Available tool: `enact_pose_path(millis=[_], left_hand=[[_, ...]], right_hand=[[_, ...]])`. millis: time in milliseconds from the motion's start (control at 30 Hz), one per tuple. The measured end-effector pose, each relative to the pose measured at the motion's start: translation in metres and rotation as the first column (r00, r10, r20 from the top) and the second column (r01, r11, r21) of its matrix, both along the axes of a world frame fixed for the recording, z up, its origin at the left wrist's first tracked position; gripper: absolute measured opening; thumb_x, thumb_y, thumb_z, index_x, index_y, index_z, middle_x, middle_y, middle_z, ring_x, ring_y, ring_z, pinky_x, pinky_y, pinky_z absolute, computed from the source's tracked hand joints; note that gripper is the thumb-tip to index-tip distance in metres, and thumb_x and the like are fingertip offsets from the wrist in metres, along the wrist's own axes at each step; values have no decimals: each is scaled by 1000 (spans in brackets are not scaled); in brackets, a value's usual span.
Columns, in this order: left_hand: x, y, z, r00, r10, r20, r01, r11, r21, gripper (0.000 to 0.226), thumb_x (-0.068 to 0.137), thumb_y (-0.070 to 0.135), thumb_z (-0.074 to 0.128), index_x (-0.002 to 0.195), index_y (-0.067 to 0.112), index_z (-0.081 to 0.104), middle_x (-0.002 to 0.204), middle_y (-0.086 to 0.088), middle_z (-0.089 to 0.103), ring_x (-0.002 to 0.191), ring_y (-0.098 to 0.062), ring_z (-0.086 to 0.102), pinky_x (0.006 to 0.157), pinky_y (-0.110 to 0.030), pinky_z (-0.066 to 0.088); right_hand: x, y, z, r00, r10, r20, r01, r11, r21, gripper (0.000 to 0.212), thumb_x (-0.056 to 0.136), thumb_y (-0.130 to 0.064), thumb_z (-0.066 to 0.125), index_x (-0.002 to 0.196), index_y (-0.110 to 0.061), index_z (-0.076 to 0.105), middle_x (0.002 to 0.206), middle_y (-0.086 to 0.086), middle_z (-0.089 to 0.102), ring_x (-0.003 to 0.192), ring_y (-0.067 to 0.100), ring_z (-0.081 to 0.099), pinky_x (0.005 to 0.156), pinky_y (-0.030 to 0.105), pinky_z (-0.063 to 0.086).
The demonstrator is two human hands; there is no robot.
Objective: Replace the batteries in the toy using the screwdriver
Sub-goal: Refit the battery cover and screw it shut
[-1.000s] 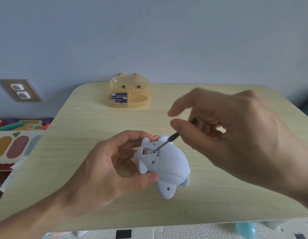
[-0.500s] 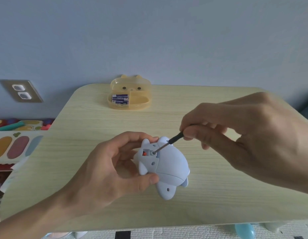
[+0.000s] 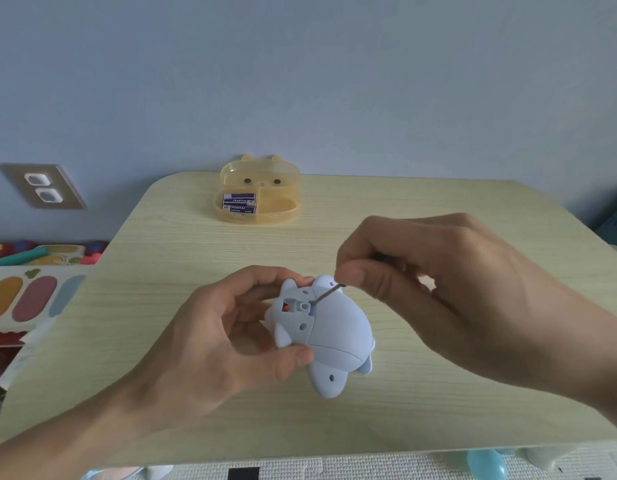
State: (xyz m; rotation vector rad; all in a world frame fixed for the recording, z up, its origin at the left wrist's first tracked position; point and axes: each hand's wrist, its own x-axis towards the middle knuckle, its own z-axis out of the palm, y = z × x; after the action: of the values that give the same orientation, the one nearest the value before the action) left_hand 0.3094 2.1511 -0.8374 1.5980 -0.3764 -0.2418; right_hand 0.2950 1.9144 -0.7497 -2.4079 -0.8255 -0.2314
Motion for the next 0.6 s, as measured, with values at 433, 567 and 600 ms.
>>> enact_pose_path(millis=[433,567,600], left_hand=[[0,2,-3,1000,-2,30,1,999,33,56,60,23,95,110,39,76,122,3,81,106,-21,78,90,-28,63],[1,3,-3,1000,-6,25,5,999,48,56,61,24,95,111,40,75,123,4,80,105,-21,79,88,-28,64],[1,3,-3,1000,-9,21,8,999,51,55,61,23,94,110,39,75,122,4,80,104,-21,79,86,-26,63]], right_hand=[[-6,-15,1,999,-15,-32,16,999,41,16,97,-23,58,98,-33,71,75,-14,68,73,11,69,57,20,53],[-6,-14,1,999,-17,-34,17,1000,22,16,97,-24,58,99,-32,71,77,-14,69,74,12,69,59,22,53],[-5,-16,1,999,-28,-19,28,999,34,16,97,-23,58,99,-32,71,76,-13,70,73,12,70,58,20,53]])
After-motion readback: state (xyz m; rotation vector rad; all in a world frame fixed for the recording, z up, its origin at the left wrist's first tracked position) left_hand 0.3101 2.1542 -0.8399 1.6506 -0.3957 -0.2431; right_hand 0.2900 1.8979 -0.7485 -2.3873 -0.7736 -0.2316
